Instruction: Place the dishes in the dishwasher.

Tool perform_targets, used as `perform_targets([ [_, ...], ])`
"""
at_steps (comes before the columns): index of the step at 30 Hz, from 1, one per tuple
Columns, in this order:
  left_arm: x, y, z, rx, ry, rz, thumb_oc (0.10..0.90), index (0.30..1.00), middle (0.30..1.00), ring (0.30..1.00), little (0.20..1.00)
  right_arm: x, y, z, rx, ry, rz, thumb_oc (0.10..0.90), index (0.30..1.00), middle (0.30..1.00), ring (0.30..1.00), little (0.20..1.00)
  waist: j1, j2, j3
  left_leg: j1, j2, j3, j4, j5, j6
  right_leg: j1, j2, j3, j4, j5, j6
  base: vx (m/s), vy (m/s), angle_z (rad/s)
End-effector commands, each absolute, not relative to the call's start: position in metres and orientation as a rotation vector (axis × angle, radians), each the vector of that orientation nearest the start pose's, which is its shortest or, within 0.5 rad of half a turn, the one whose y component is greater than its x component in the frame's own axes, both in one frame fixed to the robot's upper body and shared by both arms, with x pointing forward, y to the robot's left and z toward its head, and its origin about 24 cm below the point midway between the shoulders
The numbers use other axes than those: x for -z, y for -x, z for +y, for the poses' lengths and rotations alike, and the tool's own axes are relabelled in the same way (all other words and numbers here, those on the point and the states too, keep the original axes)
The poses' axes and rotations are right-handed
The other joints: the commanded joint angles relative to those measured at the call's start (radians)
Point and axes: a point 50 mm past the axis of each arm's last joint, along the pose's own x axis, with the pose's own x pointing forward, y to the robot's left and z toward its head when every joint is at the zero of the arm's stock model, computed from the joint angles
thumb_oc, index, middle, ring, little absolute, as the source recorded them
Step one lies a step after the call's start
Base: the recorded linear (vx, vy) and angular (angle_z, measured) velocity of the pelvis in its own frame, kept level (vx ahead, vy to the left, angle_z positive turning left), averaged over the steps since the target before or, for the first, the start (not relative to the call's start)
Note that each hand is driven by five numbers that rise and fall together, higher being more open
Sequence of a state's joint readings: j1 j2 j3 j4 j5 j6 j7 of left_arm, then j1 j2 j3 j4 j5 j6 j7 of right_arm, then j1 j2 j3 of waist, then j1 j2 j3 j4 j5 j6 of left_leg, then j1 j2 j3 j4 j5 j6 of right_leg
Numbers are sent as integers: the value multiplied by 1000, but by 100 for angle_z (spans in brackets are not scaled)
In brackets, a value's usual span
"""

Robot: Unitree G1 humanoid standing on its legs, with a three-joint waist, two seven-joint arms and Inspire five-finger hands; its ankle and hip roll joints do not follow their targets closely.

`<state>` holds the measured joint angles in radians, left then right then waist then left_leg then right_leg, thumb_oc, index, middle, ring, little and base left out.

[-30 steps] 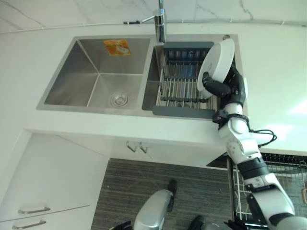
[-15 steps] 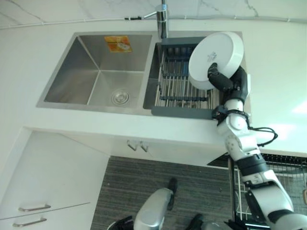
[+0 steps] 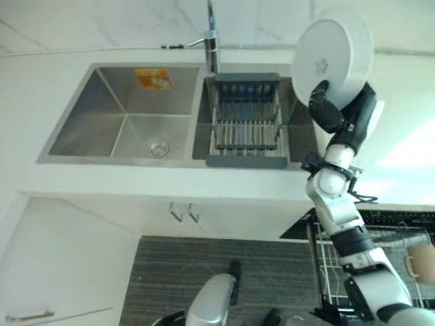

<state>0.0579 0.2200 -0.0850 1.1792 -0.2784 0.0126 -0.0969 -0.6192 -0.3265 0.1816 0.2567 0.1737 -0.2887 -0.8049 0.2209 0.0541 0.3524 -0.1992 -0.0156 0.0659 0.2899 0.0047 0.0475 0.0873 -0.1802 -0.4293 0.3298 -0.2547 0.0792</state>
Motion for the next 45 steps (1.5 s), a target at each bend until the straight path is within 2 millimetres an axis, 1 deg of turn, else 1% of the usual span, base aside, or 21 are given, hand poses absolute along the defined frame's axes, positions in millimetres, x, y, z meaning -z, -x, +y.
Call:
perform_targets([
  [1, 168, -47, 229, -119, -14, 1302, 800, 900, 900, 900, 900, -248, -307, -165, 444, -95, -1038, 400, 300, 300, 300, 300, 5, 13, -129, 41, 32, -46, 10, -214, -40, -41, 7, -8, -30, -29, -14, -68, -116, -23],
  [6, 169, -47, 228, -119, -24, 1311, 800, 900, 900, 900, 900, -246, -297, -164, 401, -164, -1078, 400, 300, 300, 300, 300, -21, 2, -145, 57, 46, -24, 10, -224, -48, -45, 25, 18, -30, -38, -24, -77, -96, -16],
  [8, 169, -47, 227, -113, -26, 1311, 800, 900, 900, 900, 900, -243, -289, -167, 394, -218, -1093, 400, 300, 300, 300, 300, -44, -1, -150, 65, 58, -8, 10, -229, -53, -52, 36, 37, -30, -41, -31, -104, -94, -30],
  [11, 170, -44, 225, -107, -21, 1310, 800, 900, 900, 900, 900, -236, -277, -178, 397, -224, -1102, 400, 300, 300, 300, 300, -71, -5, -154, 71, 67, 11, 10, -235, -56, -62, 44, 56, -30, -41, -29, -50, -55, -16],
  [15, 171, -41, 217, -119, 12, 1298, 800, 900, 900, 900, 900, -227, -250, -201, 409, -182, -1117, 400, 300, 300, 300, 300, -122, -16, -156, 76, 86, 46, 10, -248, -59, -82, 56, 95, -30, -37, -26, -51, -59, -29],
  [16, 171, -43, 215, -117, 21, 1287, 800, 900, 900, 900, 900, -222, -243, -209, 421, -162, -1103, 400, 300, 300, 300, 300, -142, -18, -155, 79, 92, 58, 10, -252, -61, -89, 61, 110, -30, -36, -24, -55, -54, -46],
  [18, 170, -46, 213, -122, 37, 1268, 800, 900, 900, 900, 900, -215, -234, -221, 437, -137, -1073, 400, 300, 300, 300, 300, -167, -22, -156, 83, 100, 74, 10, -257, -63, -97, 66, 130, -30, -34, -21, -45, -48, -56],
  [20, 169, -50, 212, -132, 57, 1238, 800, 900, 900, 900, 900, -202, -223, -237, 465, -106, -1024, 400, 300, 300, 300, 300, -201, -29, -158, 89, 110, 95, 10, -264, -65, -109, 71, 157, -30, -29, -15, -31, -62, -59],
  [22, 168, -54, 212, -138, 70, 1221, 800, 900, 900, 900, 900, -192, -217, -246, 484, -86, -986, 400, 300, 300, 300, 300, -223, -32, -159, 94, 117, 111, 10, -269, -66, -116, 73, 171, -30, -26, -12, -35, -61, -74],
  [23, 167, -60, 211, -132, 74, 1209, 800, 900, 900, 900, 900, -176, -214, -255, 501, -71, -905, 400, 300, 300, 300, 300, -250, -36, -156, 100, 126, 128, 10, -273, -66, -122, 76, 187, -30, -24, -10, -62, -73, -72],
  [24, 166, -62, 209, -128, 78, 1205, 800, 900, 900, 900, 900, -164, -212, -259, 512, -70, -861, 400, 300, 300, 300, 300, -267, -37, -152, 104, 132, 138, 10, -275, -66, -126, 78, 198, -30, -22, -10, -66, -70, -40],
  [26, 166, -64, 207, -122, 76, 1208, 800, 900, 900, 900, 900, -149, -211, -260, 506, -59, -797, 400, 300, 300, 300, 300, -288, -36, -147, 110, 134, 146, 10, -279, -67, -131, 82, 214, -30, -20, -10, -28, -14, -56],
  [29, 167, -62, 209, -132, 74, 1220, 800, 900, 900, 900, 900, -127, -220, -258, 481, -47, -678, 400, 300, 300, 300, 300, -293, -32, -143, 112, 130, 142, 10, -281, -67, -133, 80, 219, -30, -21, -11, 9, 8, -21],
  [30, 167, -63, 210, -134, 76, 1220, 800, 900, 900, 900, 900, -119, -223, -256, 451, -37, -632, 400, 300, 300, 300, 300, -290, -31, -142, 111, 127, 138, 10, -281, -68, -133, 78, 215, -30, -22, -11, 19, 14, 4],
  [32, 166, -64, 210, -129, 77, 1222, 800, 900, 900, 900, 900, -110, -228, -251, 424, -22, -590, 400, 300, 300, 300, 300, -280, -28, -140, 104, 123, 130, 10, -279, -68, -136, 73, 207, -30, -21, -11, 12, 17, 5],
  [37, 167, -63, 209, -119, 71, 1232, 800, 900, 900, 900, 900, -98, -237, -244, 403, -4, -521, 400, 300, 300, 300, 300, -260, -24, -135, 90, 111, 111, 10, -275, -67, -138, 66, 188, -30, -22, -13, -1, 26, 12],
  [42, 168, -59, 209, -119, 62, 1247, 800, 900, 900, 900, 900, -93, -242, -237, 379, 33, -504, 400, 300, 300, 300, 300, -243, -23, -130, 85, 102, 99, 10, -272, -67, -133, 59, 172, -30, -22, -14, 9, 33, 14],
  [45, 168, -59, 210, -118, 61, 1250, 800, 900, 900, 900, 900, -91, -243, -236, 381, 44, -489, 400, 300, 300, 300, 300, -238, -23, -130, 83, 99, 95, 10, -271, -66, -131, 58, 167, -30, -21, -14, 8, 21, 6],
])
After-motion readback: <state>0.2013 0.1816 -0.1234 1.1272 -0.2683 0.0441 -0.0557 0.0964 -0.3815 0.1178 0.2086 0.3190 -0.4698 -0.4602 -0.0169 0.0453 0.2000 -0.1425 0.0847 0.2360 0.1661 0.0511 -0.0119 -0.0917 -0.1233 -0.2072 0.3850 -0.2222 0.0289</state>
